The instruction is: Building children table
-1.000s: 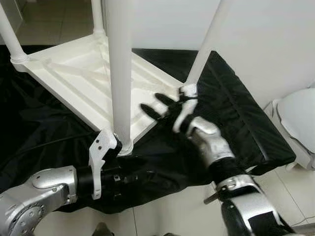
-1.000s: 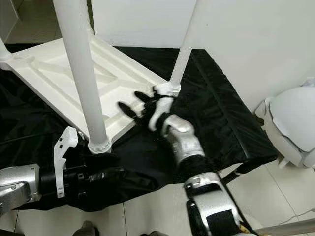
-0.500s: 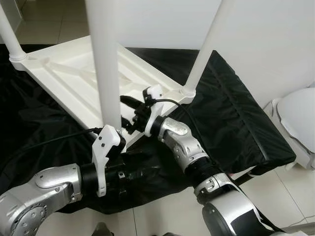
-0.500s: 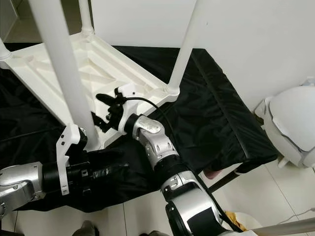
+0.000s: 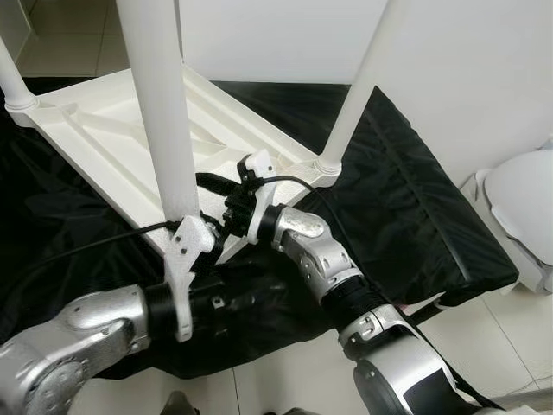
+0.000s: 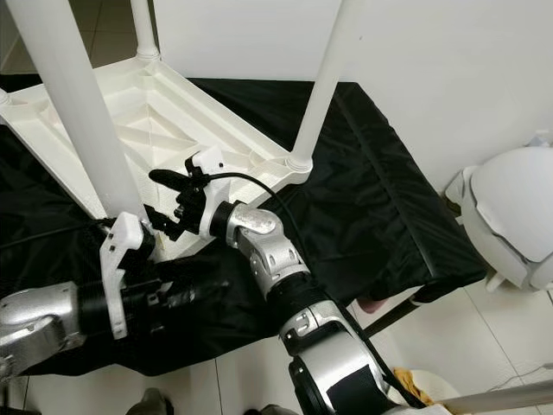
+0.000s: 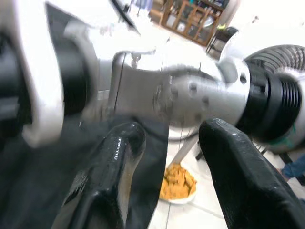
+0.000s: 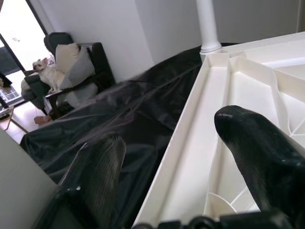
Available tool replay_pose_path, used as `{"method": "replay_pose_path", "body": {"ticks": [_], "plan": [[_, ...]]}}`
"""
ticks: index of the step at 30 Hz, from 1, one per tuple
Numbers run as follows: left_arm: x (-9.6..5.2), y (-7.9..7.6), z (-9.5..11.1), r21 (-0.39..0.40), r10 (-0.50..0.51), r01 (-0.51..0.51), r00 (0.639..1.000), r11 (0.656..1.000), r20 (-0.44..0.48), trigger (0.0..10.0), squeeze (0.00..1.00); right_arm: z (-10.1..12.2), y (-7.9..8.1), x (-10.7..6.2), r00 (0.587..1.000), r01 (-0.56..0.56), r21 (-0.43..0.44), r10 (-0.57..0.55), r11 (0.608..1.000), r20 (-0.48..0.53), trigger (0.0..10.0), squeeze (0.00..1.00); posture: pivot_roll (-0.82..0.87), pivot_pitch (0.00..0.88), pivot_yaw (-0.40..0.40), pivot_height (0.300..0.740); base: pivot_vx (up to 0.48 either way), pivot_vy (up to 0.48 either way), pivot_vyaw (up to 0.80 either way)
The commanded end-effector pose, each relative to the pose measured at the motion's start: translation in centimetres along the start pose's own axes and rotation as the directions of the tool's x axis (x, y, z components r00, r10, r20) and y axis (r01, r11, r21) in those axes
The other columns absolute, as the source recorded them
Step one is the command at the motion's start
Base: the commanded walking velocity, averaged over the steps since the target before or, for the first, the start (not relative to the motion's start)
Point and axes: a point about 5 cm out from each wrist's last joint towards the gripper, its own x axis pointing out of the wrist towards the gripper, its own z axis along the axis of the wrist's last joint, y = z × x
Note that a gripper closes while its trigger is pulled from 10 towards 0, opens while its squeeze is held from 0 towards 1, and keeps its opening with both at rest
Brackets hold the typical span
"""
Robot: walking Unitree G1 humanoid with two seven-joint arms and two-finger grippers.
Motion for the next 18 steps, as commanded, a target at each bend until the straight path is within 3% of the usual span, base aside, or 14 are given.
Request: {"method": "replay_pose_path", "body": {"ticks": [1,2,4,7,11,14,18], "plan": [[0.2,1.1,-0.4,0.002,0.172,-0.172,0.985,0.985,-0.027,10.0,0.0,0.5,0.6,0.5,0.998,-0.01,0.021,0.009,1.0,0.058,10.0,0.0,0.11,0.093,-0.138,0.74,0.0,0.0,0.0],[0.8,1.5,-0.5,0.008,0.225,-0.225,0.974,0.974,-0.035,10.0,0.0,1.0,-0.3,-0.1,0.997,0.035,0.021,-0.037,0.999,0.075,10.0,0.0,0.11,0.097,-0.139,0.74,0.0,0.0,0.0],[1.0,1.6,-0.6,0.006,0.243,-0.243,0.969,0.97,-0.04,10.0,0.0,1.2,-0.7,-0.4,0.995,0.052,0.021,-0.053,0.998,0.083,10.0,0.0,0.11,0.097,-0.139,0.74,0.0,0.0,0.0],[1.6,1.7,-0.5,-0.007,0.254,-0.254,0.967,0.967,-0.026,10.0,0.0,2.2,-2.3,-2.2,0.985,0.117,0.021,-0.118,0.993,0.126,10.0,0.0,0.1,0.102,-0.14,0.74,0.0,0.0,0.0],[1.6,1.6,-0.6,-0.001,0.254,-0.254,0.967,0.967,-0.031,10.0,0.0,2.4,-2.6,-2.7,0.981,0.134,0.016,-0.134,0.991,0.137,10.0,0.0,0.1,0.103,-0.14,0.74,0.0,0.0,0.0],[1.7,1.7,-1.1,-0.005,0.271,-0.271,0.961,0.962,-0.06,10.0,0.0,3.4,-4.6,-5.1,0.953,0.253,0.0,-0.249,0.968,0.172,10.0,0.0,0.1,0.105,-0.139,0.74,0.0,0.0,0.0],[1.6,1.9,-1.3,-0.009,0.293,-0.294,0.953,0.956,-0.077,10.0,0.0,3.9,-5.5,-6.5,0.935,0.309,-0.003,-0.304,0.951,0.185,10.0,0.0,0.09,0.105,-0.136,0.74,0.0,0.0,0.0]]}}
